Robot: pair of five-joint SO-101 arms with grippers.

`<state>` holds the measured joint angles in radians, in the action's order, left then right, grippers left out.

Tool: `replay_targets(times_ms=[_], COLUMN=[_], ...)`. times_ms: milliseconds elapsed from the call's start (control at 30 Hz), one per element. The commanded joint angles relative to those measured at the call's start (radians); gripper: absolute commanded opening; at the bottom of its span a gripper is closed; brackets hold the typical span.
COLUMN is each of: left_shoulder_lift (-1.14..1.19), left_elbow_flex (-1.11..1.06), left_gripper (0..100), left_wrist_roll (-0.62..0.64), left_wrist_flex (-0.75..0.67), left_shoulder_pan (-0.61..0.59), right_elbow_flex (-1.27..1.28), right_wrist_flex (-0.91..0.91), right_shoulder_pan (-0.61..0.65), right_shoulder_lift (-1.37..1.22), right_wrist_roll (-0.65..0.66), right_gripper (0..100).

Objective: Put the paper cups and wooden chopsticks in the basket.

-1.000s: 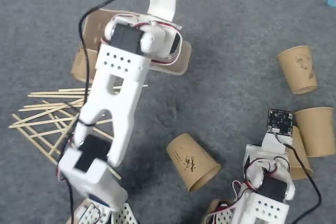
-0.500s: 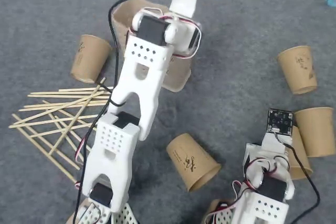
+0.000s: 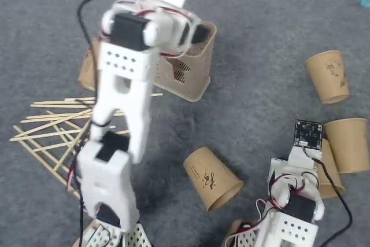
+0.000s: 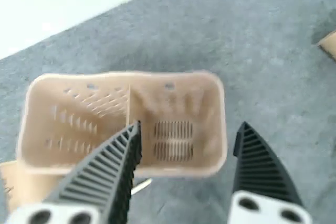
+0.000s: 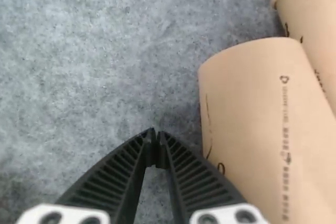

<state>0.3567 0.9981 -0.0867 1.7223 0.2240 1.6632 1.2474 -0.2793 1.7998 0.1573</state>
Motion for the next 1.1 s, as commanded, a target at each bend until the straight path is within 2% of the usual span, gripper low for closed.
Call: replay_targets(times_ms=[0,167,367,667,1000,1067], left_shoulder_lift=[-0.201,-0.339,-0.342,-0.083,0.041,0.051], left_elbow_flex=[-0.234,-0.452,-0.49,-0.47,-0.34,-0.321], left_gripper=[27,27,27,26,26,21], left_wrist_roll=[-0.133,-0.313,-0.318,-0.316,-0.081,-0.031], left_wrist_flex=[0.035,0.012,-0.11,-0.287,-0.313,-0.311], left_shoulder_pan=[-0.003,0.109,0.198,0.143,0.129,0.149], right_elbow_flex=[0.0,0.0,0.0,0.0,0.0,0.0], right_wrist_flex=[-0.027,-0.027,-0.025,-0.024,-0.025,-0.025], right_shoulder_pan=[-0.01,-0.01,-0.013,-0.015,-0.015,-0.015], right_shoulder_lift=[0.015,0.015,0.015,0.015,0.015,0.015], right_wrist_roll=[0.014,0.014,0.014,0.014,0.014,0.014], right_gripper=[0.9,0.9,0.9,0.9,0.9,0.9])
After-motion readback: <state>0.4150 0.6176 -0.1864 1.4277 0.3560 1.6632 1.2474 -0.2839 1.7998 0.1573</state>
